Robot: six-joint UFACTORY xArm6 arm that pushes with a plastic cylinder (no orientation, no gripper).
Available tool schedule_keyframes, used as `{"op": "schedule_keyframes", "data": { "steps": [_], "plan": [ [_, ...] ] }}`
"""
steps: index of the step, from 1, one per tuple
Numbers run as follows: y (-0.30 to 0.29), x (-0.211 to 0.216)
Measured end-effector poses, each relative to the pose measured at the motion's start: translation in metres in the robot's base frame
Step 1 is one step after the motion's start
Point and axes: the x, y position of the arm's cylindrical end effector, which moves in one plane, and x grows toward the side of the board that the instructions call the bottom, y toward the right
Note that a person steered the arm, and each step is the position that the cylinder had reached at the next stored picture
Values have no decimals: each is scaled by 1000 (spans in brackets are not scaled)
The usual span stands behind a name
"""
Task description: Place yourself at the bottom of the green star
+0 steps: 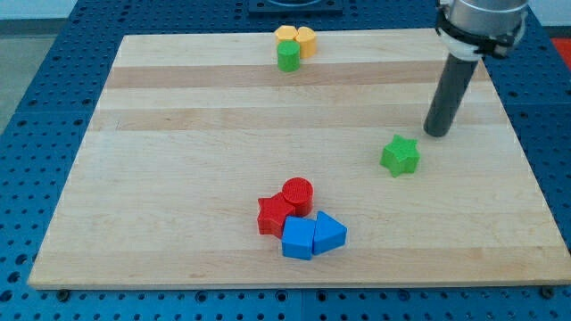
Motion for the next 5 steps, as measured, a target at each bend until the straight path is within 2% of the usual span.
{"op": "schedule_keyframes", "data": {
  "steps": [2,5],
  "plan": [
    [2,68],
    [-40,64]
  ]
}}
